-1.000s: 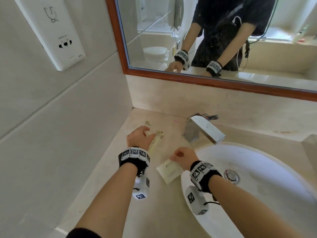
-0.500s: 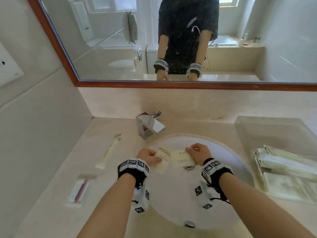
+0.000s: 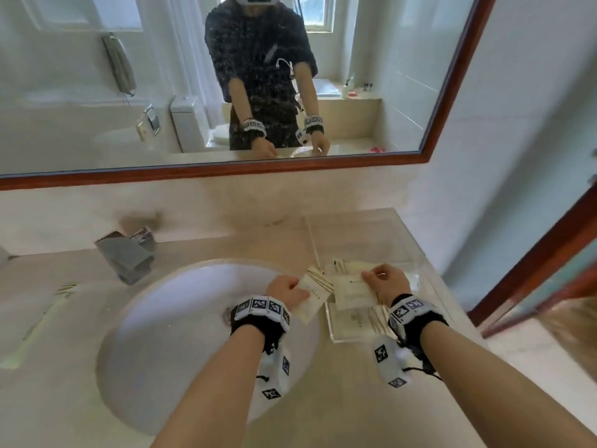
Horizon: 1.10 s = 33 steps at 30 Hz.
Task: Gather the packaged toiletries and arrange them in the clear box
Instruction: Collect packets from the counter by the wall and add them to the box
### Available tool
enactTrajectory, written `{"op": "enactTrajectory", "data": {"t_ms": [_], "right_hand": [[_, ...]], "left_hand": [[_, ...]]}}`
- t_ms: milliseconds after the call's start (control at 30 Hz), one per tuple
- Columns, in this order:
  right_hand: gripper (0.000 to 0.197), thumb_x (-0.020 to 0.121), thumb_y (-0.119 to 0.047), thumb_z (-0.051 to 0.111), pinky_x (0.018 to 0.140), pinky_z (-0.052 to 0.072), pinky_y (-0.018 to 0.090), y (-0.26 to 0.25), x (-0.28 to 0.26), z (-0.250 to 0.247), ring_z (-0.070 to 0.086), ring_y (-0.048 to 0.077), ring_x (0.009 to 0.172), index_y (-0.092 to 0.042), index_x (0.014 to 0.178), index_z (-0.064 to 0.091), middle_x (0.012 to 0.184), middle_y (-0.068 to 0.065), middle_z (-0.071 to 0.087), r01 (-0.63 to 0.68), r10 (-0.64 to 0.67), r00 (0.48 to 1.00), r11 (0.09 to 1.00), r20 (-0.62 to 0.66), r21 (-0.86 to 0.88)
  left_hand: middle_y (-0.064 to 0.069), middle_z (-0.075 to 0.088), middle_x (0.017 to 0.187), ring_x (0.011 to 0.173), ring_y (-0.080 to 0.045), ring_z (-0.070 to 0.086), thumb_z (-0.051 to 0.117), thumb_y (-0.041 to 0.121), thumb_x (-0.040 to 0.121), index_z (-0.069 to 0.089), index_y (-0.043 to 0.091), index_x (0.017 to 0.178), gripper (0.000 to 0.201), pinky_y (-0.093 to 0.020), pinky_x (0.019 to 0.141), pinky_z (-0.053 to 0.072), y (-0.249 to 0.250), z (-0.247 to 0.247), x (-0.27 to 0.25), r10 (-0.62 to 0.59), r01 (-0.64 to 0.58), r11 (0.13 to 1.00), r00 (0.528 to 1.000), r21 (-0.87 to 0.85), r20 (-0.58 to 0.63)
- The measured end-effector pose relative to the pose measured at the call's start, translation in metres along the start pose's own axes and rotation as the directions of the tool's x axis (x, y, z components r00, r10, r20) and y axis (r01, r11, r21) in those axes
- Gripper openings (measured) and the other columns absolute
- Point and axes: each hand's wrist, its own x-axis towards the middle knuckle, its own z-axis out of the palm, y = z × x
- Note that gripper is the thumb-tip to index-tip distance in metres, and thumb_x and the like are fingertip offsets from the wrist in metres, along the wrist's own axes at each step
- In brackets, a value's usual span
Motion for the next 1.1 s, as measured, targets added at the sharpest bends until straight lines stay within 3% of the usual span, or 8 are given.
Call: {"op": "enactTrajectory", "data": {"t_ms": [167, 267, 467, 633, 767, 900, 1000, 1100], "right_hand": [[0.022, 0.087, -0.022, 0.063, 0.096, 0.048, 0.04, 0.033, 0.021, -0.052, 0.061, 0.031, 0.102, -0.007, 0.103, 0.066, 0.11, 0.015, 0.067, -0.004, 0.0, 0.994, 0.999, -0.113, -0.038], [0.019, 0.088, -0.021, 0.062, 0.094, 0.049, 0.038, 0.048, 0.031, -0.07, 0.062, 0.03, 0.103, -0.008, 0.101, 0.068, 0.11, 0.014, 0.068, 0.001, -0.012, 0.993, 0.996, -0.119, -0.094], [0.015, 0.088, -0.019, 0.06, 0.084, 0.046, 0.028, 0.07, 0.036, -0.083, 0.058, 0.018, 0.087, -0.01, 0.097, 0.07, 0.106, 0.01, 0.071, 0.01, -0.014, 1.0, 0.967, -0.016, -0.254], [0.02, 0.086, -0.022, 0.064, 0.086, 0.044, 0.023, 0.077, 0.031, -0.081, 0.064, 0.021, 0.102, -0.014, 0.102, 0.073, 0.111, 0.005, 0.071, 0.039, 0.002, 0.993, 0.938, 0.12, -0.343], [0.024, 0.089, -0.023, 0.061, 0.094, 0.046, 0.027, 0.08, 0.034, -0.083, 0.064, 0.021, 0.106, -0.013, 0.106, 0.073, 0.115, 0.007, 0.071, 0.025, -0.005, 0.997, 0.958, 0.071, -0.285], [0.023, 0.091, -0.021, 0.058, 0.091, 0.046, 0.026, 0.085, 0.04, -0.089, 0.065, 0.022, 0.103, -0.012, 0.107, 0.072, 0.112, 0.008, 0.072, 0.007, -0.017, 0.998, 0.989, -0.067, -0.145], [0.022, 0.09, -0.02, 0.059, 0.089, 0.047, 0.025, 0.087, 0.042, -0.092, 0.066, 0.02, 0.099, -0.011, 0.106, 0.072, 0.11, 0.008, 0.072, 0.022, -0.031, 0.997, 0.99, -0.065, -0.139], [0.019, 0.088, -0.024, 0.062, 0.086, 0.048, 0.023, 0.088, 0.04, -0.09, 0.061, 0.01, 0.086, -0.016, 0.102, 0.073, 0.107, 0.002, 0.072, 0.077, -0.072, 0.997, 0.969, 0.03, -0.236]], "left_hand": [[-0.017, 0.063, 0.123, 0.113, -0.03, 0.058, 0.046, 0.001, 0.09, 0.062, 0.001, 0.119, 0.033, -0.026, 0.081, 0.044, 0.04, 0.051, 0.019, 0.001, -0.003, 0.999, 0.999, 0.044, 0.054], [-0.016, 0.058, 0.128, 0.113, -0.029, 0.056, 0.04, -0.001, 0.09, 0.059, 0.005, 0.123, 0.039, -0.032, 0.093, 0.046, 0.056, 0.071, 0.026, 0.026, -0.027, 0.999, 0.999, 0.032, 0.043], [-0.004, 0.056, 0.097, 0.088, -0.02, 0.052, 0.046, 0.006, 0.086, 0.052, 0.017, 0.091, 0.013, -0.028, 0.075, 0.042, 0.076, 0.095, 0.038, 0.068, -0.07, 0.997, 0.997, 0.035, 0.045], [-0.001, 0.059, 0.09, 0.084, -0.02, 0.055, 0.048, 0.006, 0.084, 0.053, 0.018, 0.086, 0.013, -0.025, 0.067, 0.044, 0.092, 0.118, 0.041, 0.083, -0.092, 0.994, 0.988, 0.065, 0.128], [0.002, 0.059, 0.08, 0.076, -0.02, 0.056, 0.046, 0.002, 0.081, 0.055, 0.02, 0.081, 0.021, -0.021, 0.054, 0.042, 0.101, 0.133, 0.041, 0.094, -0.112, 0.99, 0.977, 0.088, 0.192], [-0.003, 0.065, 0.099, 0.085, -0.022, 0.06, 0.044, -0.003, 0.076, 0.055, 0.029, 0.074, 0.034, -0.029, 0.07, 0.051, 0.103, 0.148, 0.041, 0.079, -0.117, 0.983, 0.964, 0.138, 0.255], [-0.004, 0.063, 0.115, 0.104, -0.023, 0.06, 0.046, -0.005, 0.08, 0.063, 0.021, 0.098, 0.036, -0.035, 0.09, 0.053, 0.1, 0.156, 0.043, 0.085, -0.141, 0.971, 0.958, 0.191, 0.276], [-0.005, 0.065, 0.117, 0.109, -0.023, 0.061, 0.051, -0.003, 0.084, 0.066, 0.015, 0.11, 0.035, -0.031, 0.095, 0.051, 0.095, 0.161, 0.047, 0.108, -0.175, 0.949, 0.962, 0.262, 0.252]]}}
